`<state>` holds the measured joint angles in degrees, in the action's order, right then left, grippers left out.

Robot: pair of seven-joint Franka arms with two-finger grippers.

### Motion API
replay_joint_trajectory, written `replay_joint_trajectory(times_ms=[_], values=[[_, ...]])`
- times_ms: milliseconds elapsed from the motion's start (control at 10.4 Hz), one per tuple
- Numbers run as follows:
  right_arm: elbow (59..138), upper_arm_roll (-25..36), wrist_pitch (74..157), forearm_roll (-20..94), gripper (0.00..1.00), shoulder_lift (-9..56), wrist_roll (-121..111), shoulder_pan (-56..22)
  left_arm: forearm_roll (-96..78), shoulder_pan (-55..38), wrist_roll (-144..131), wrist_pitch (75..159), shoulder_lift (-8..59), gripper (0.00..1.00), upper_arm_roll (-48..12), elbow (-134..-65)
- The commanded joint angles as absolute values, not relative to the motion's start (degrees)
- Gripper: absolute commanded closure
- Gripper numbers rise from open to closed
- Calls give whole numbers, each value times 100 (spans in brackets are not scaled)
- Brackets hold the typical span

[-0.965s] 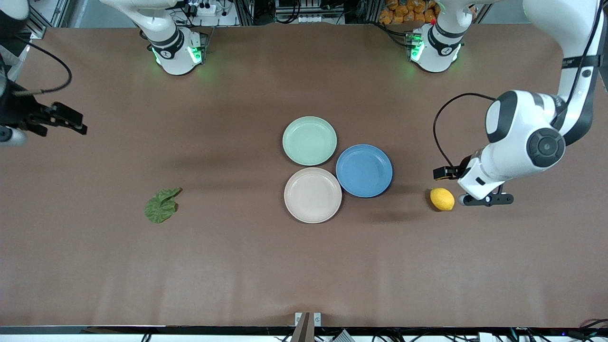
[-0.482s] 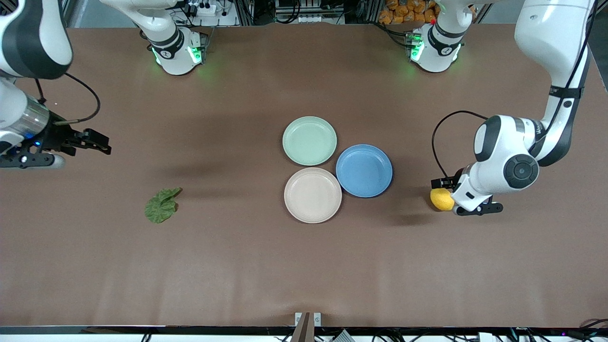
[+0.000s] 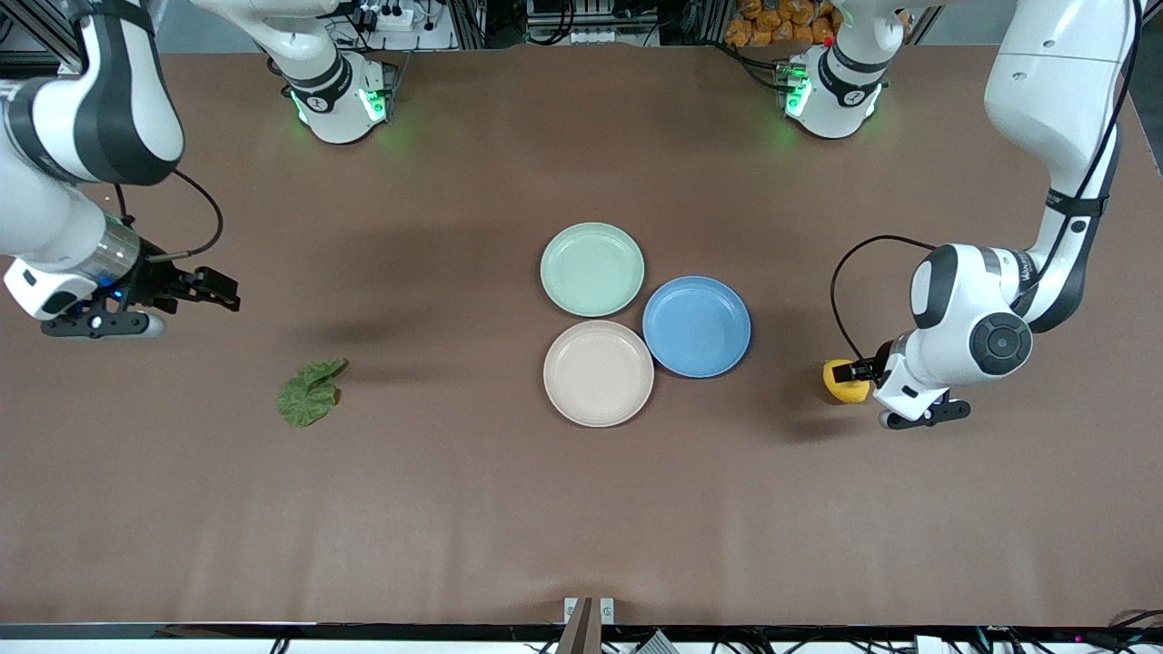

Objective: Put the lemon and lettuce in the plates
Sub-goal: 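Grasp the lemon with the left gripper while the right gripper grasps the lettuce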

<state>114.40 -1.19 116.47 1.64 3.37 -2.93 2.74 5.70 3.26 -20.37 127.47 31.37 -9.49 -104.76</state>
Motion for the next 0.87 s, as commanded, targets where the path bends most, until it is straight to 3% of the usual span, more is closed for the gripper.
replay_joint_trajectory(times_ms=[0,386,482,579,772], values=[[11522,-158,12136,141,0,894,-246,316,747,255,-2469,13024,3392,0,-958,-10362],[11531,-167,13637,167,0,2116,-246,475,765,229,-2540,13060,3612,0,-958,-10336],[11531,-176,13971,210,0,2353,-194,449,730,150,-2575,13113,3604,64,-967,-10336],[11540,-202,14375,246,0,2599,-72,440,695,149,-2810,13113,3604,100,-967,-10336],[11531,-369,15035,246,0,3074,-27,483,747,132,-2926,13122,3577,100,-984,-10275]])
